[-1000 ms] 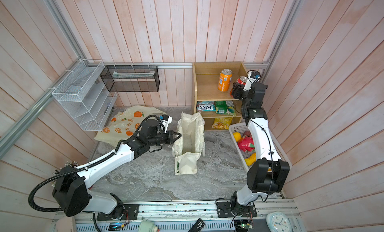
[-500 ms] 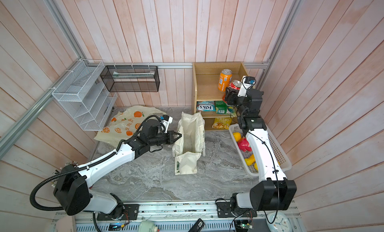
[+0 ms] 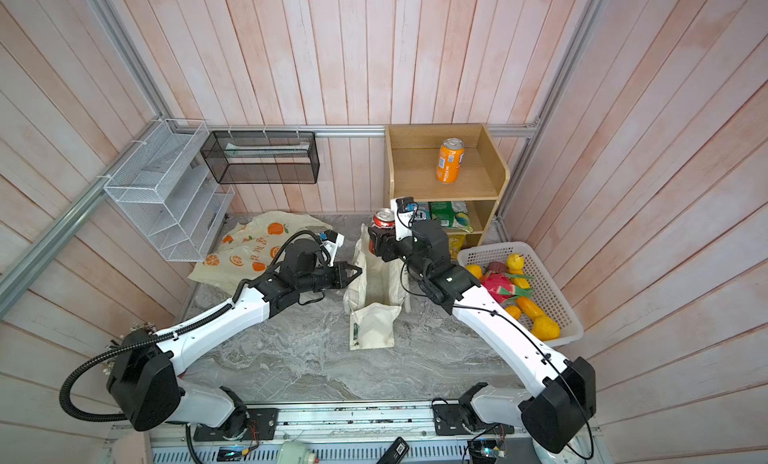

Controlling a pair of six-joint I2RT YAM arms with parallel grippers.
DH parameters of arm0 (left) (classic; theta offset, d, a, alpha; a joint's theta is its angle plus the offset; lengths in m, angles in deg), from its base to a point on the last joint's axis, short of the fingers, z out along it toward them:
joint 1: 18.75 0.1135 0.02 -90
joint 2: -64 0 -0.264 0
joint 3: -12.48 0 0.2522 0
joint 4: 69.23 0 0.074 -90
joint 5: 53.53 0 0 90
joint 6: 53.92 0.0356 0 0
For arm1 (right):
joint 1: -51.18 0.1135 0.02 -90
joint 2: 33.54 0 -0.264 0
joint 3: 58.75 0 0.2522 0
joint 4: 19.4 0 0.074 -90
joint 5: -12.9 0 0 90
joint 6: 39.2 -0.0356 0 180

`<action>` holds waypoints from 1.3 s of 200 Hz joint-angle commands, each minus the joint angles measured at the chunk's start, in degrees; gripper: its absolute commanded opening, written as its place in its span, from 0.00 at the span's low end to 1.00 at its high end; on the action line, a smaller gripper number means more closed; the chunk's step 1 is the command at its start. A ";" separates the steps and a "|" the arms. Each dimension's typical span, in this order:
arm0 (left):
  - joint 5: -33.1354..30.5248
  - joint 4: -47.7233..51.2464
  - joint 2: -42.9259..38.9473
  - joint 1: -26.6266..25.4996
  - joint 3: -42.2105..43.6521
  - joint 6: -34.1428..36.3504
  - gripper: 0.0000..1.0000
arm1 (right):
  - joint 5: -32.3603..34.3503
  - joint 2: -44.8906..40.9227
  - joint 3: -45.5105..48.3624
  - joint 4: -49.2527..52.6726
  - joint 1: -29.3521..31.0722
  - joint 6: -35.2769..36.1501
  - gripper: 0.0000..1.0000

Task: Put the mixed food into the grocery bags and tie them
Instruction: 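Lower the red cola can into the open tote with the right gripper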

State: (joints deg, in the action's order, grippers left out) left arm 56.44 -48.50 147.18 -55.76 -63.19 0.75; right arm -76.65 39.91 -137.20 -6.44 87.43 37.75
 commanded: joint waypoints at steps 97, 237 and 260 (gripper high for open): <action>-2.17 3.19 -2.01 1.33 2.76 3.07 0.00 | 4.76 7.21 11.84 -14.91 2.36 1.89 0.53; 0.85 1.92 -3.00 3.54 5.63 2.64 0.00 | 10.96 28.49 8.82 -9.17 4.58 2.29 0.71; 0.88 1.64 -3.37 3.53 6.18 2.46 0.00 | 8.68 30.80 5.82 -4.62 4.53 2.25 0.79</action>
State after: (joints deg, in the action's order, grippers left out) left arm 56.57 -47.45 145.21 -52.57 -58.43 2.67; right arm -67.10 67.97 -128.11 -16.73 92.07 40.28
